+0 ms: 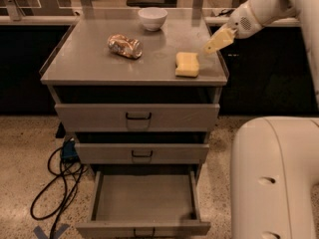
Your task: Place sponge into bottom drawer
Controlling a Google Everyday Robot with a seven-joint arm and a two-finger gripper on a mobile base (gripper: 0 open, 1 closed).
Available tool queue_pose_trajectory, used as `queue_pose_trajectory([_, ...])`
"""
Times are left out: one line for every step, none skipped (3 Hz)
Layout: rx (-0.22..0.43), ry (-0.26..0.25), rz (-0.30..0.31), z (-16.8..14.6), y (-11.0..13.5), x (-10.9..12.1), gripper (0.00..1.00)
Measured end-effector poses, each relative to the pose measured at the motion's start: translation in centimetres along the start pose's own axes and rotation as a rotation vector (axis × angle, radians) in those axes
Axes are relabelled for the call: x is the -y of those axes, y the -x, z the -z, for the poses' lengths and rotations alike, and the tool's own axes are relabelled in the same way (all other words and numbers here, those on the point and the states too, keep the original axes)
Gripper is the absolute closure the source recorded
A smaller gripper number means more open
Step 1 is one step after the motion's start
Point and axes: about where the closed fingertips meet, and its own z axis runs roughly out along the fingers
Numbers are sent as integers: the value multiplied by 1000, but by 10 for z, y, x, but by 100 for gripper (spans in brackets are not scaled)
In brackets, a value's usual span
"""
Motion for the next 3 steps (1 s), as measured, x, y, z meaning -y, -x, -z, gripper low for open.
queue_pose_trajectory([61, -13, -15, 86, 0, -28, 65])
queue_pose_trajectory([71, -22, -15, 96, 2, -30, 72])
queue_pose_trajectory([71, -22, -15, 94, 2, -29, 48])
